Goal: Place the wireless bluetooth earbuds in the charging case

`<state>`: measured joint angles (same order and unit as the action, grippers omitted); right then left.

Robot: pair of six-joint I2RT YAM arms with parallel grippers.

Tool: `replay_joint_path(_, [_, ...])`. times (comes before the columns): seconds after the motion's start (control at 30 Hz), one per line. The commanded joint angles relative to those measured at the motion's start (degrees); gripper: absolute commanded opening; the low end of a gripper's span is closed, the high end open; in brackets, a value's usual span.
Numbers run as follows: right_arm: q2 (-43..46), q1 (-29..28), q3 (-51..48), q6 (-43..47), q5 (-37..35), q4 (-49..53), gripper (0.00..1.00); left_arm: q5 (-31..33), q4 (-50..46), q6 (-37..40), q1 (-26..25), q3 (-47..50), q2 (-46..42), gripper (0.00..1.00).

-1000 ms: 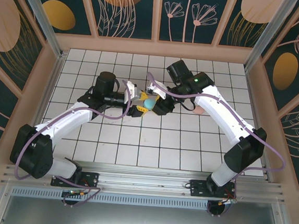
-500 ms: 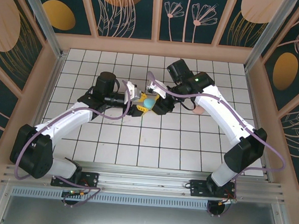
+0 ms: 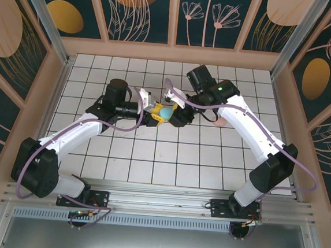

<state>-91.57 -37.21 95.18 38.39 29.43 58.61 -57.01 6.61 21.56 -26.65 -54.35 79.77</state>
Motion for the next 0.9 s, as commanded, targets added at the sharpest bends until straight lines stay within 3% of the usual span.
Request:
replay_joint_path(0.0, [4.04,-0.05,-1.49,-0.69,-1.08,-4.31,0.54,-0.54,4.91,-4.25,-0.15,1.49,-0.98,0.23])
replay_joint_path(0.17, [8.64,0.30,-5.31,-2.33,-4.10,-10.44,0.72,1.86,9.24,-8.63,0.19,3.87,-2.87,0.23])
replay_joint_path(0.27, [12.72,0.39,-8.69,-3.89,-7.37,-15.52,0.99,3.22,13.37,-12.30,0.83,5.86,-4.32,0.23])
replay_joint_path(0.47, [23.12,1.20,-18.49,-10.77,-14.13,-30.44,0.99,4.21,17.89,-17.46,1.30,7.71,-5.89,0.21])
replay_joint_path(0.57, [28.19,4.29,-24.28,-18.74,-10.56,-40.10,0.99,4.19,20.22,-20.34,1.34,8.20,-6.33,0.21])
replay_joint_path(0.63, [30.45,5.49,-27.33,-21.74,-4.52,-44.73,0.99,3.62,20.44,-21.29,1.33,7.92,-6.38,0.21])
replay_joint_path(0.73, [30.58,7.51,-28.45,-20.19,-1.16,-44.78,0.99,2.53,18.63,-20.84,1.34,6.91,-6.48,0.21])
replay_joint_path(0.87, [25.82,7.13,-23.47,-14.90,3.21,-36.38,0.99,1.22,13.76,-18.00,1.32,4.97,-6.56,0.21])
